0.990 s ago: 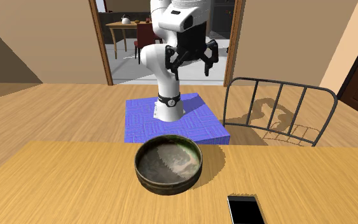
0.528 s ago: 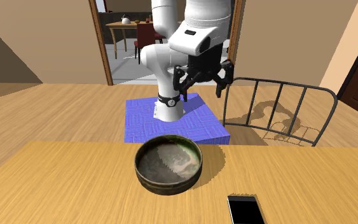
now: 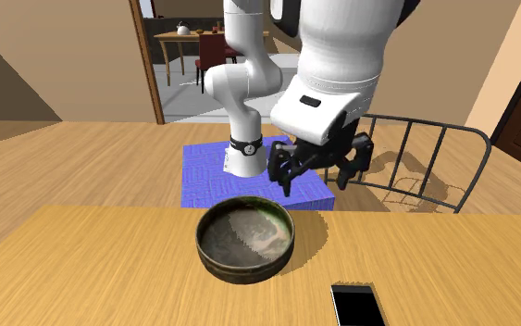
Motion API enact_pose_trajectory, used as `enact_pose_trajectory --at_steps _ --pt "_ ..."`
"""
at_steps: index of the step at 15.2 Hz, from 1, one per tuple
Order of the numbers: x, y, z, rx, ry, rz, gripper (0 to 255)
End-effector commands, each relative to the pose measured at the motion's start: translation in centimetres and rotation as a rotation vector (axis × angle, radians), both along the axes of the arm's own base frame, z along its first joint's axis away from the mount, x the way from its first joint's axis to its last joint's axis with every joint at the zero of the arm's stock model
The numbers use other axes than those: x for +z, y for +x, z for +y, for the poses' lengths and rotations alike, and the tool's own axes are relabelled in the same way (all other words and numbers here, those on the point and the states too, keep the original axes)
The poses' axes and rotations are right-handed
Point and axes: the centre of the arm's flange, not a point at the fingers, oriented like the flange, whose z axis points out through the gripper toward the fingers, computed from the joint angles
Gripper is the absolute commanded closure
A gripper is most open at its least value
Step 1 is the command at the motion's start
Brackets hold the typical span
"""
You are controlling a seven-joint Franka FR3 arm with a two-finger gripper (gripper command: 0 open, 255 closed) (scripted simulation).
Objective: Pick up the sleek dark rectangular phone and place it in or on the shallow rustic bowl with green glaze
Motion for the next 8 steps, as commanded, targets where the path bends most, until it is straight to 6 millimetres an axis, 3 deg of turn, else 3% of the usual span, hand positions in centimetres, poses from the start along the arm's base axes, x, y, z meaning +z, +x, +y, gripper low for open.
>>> enact_pose_trajectory --at_steps 1,8 --pt "-0.7 2.7 0.3 -0.001 -0.006 -0.001 0" --pt "-3.9 11.3 0.8 -0.003 -0.029 -0.004 0"
